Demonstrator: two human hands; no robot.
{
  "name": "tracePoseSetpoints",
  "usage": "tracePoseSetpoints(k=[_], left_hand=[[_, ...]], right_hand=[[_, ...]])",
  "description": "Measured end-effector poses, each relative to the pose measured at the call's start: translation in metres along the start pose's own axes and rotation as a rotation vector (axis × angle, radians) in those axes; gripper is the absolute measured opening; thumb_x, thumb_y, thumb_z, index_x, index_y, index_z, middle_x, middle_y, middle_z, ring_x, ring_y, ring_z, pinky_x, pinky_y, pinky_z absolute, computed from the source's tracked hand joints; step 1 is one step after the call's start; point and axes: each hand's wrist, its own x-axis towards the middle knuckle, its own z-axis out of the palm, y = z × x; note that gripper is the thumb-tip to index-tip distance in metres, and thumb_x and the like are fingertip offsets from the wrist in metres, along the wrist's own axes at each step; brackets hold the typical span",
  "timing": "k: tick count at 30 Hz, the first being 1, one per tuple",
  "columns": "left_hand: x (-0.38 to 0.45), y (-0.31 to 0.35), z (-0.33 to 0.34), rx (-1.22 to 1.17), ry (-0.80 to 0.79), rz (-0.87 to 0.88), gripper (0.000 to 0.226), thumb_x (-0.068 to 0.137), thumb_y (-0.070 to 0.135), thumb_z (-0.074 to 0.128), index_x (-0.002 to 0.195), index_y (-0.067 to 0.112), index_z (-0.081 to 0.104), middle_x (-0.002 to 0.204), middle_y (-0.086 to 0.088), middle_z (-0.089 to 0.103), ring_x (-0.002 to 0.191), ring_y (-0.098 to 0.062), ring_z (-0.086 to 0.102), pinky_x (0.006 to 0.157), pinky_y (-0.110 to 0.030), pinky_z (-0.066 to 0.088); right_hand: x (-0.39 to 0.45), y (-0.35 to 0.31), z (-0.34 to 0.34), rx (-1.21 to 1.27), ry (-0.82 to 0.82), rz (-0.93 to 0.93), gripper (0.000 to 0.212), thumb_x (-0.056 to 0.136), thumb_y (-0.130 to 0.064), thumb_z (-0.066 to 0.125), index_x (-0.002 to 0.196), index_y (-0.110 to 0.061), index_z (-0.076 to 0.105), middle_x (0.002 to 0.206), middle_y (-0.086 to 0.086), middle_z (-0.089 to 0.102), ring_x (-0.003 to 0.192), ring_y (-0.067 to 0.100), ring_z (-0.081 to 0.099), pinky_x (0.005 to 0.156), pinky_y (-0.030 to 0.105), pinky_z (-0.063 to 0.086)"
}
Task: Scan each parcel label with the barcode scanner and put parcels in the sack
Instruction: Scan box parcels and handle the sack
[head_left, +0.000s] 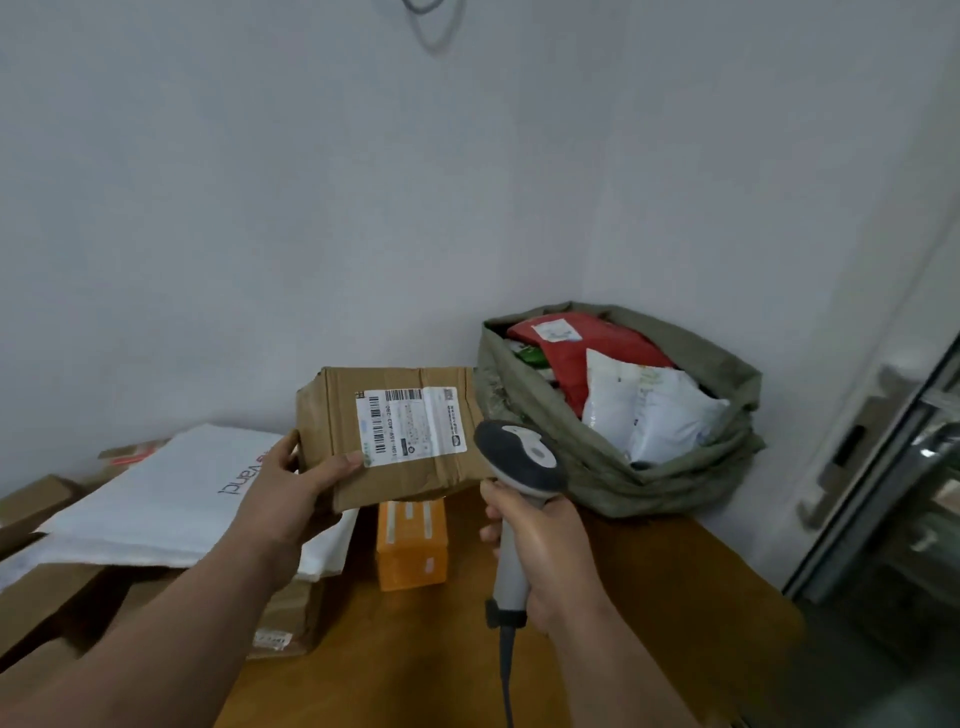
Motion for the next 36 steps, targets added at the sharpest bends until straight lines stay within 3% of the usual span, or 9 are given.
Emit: tracePoseSetpoints(k=[4, 8, 12, 17, 22, 26, 28, 30, 36], left_hand=[[0.025, -0.005, 0.052, -0.033, -0.061, -0.017, 0.088, 0.08, 0.017, 0.077, 0.152, 0.03, 0.029, 0.121, -0.001, 0.058, 0.097, -0.022, 0.063, 0.071, -0.039, 0.055], [0.042, -0.011, 0.116, -0.04, -0.062, -0.035, 0.092, 0.081, 0.023, 0.078, 0.154, 0.032, 0.023, 0.124, 0.001, 0.053, 0.097, -0.021, 0.06, 0.092, -0.05, 0.051], [0.067, -0.014, 0.188, -0.055, -0.06, -0.024, 0.093, 0.082, 0.032, 0.078, 0.155, 0.032, 0.02, 0.128, 0.001, 0.049, 0.107, -0.022, 0.056, 0.079, -0.036, 0.05], [0.107, -0.018, 0.285, -0.08, -0.102, -0.046, 0.118, 0.059, 0.049, 0.084, 0.154, 0.043, 0.015, 0.147, -0.002, 0.043, 0.126, -0.029, 0.051, 0.108, -0.053, 0.043], [0.141, -0.037, 0.363, -0.057, -0.186, -0.048, 0.133, 0.035, 0.061, 0.093, 0.148, 0.053, 0.022, 0.145, 0.004, 0.048, 0.128, -0.027, 0.052, 0.108, -0.057, 0.041], [0.156, -0.07, 0.385, 0.038, -0.144, -0.1, 0.117, 0.062, 0.04, 0.091, 0.15, 0.054, 0.016, 0.147, 0.003, 0.046, 0.127, -0.026, 0.051, 0.108, -0.055, 0.043], [0.158, -0.081, 0.388, 0.062, -0.155, -0.129, 0.123, 0.053, 0.045, 0.092, 0.148, 0.059, 0.015, 0.146, 0.001, 0.047, 0.126, -0.027, 0.052, 0.108, -0.056, 0.042], [0.159, -0.086, 0.392, 0.068, -0.167, -0.152, 0.127, 0.046, 0.048, 0.092, 0.146, 0.062, 0.016, 0.144, 0.001, 0.049, 0.124, -0.027, 0.054, 0.106, -0.056, 0.043], [0.172, -0.092, 0.408, 0.067, -0.14, -0.165, 0.11, 0.073, 0.025, 0.084, 0.151, 0.055, 0.014, 0.143, 0.001, 0.048, 0.12, -0.025, 0.053, 0.107, -0.056, 0.041]], right_hand=[[0.018, 0.0, -0.039, 0.006, 0.177, -0.008, 0.027, 0.083, -0.024, 0.077, 0.105, -0.012, 0.067, 0.092, 0.008, 0.069, 0.077, 0.019, 0.064, 0.073, 0.036, 0.049], [0.039, -0.004, -0.087, 0.0, 0.272, -0.011, 0.02, 0.084, -0.022, 0.076, 0.1, -0.012, 0.067, 0.086, 0.006, 0.067, 0.078, 0.021, 0.062, 0.076, 0.04, 0.048], [0.078, -0.011, -0.134, 0.01, 0.307, -0.029, 0.018, 0.085, -0.022, 0.074, 0.098, -0.011, 0.069, 0.077, 0.005, 0.064, 0.078, 0.026, 0.06, 0.073, 0.042, 0.045], [0.138, -0.03, -0.201, 0.073, 0.376, 0.0, 0.013, 0.086, -0.017, 0.074, 0.081, -0.008, 0.065, 0.069, 0.009, 0.059, 0.074, 0.029, 0.055, 0.074, 0.042, 0.044], [0.202, -0.041, -0.26, 0.121, 0.455, 0.056, 0.038, 0.082, -0.023, 0.079, 0.116, -0.013, 0.067, 0.11, 0.011, 0.07, 0.102, 0.029, 0.063, 0.097, 0.048, 0.051], [0.235, -0.04, -0.283, 0.14, 0.411, 0.149, 0.048, 0.078, -0.028, 0.082, 0.122, -0.022, 0.065, 0.116, 0.002, 0.068, 0.109, 0.026, 0.063, 0.103, 0.053, 0.049], [0.246, -0.039, -0.29, 0.166, 0.365, 0.198, 0.05, 0.075, -0.029, 0.084, 0.121, -0.024, 0.065, 0.116, 0.002, 0.069, 0.106, 0.026, 0.065, 0.1, 0.053, 0.051], [0.255, -0.041, -0.297, 0.188, 0.353, 0.229, 0.042, 0.078, -0.027, 0.082, 0.117, -0.021, 0.067, 0.11, 0.004, 0.071, 0.101, 0.026, 0.067, 0.097, 0.051, 0.052], [0.263, -0.073, -0.306, 0.259, 0.444, 0.11, 0.024, 0.083, -0.024, 0.077, 0.105, -0.022, 0.067, 0.102, 0.004, 0.069, 0.097, 0.021, 0.064, 0.079, 0.037, 0.049]])
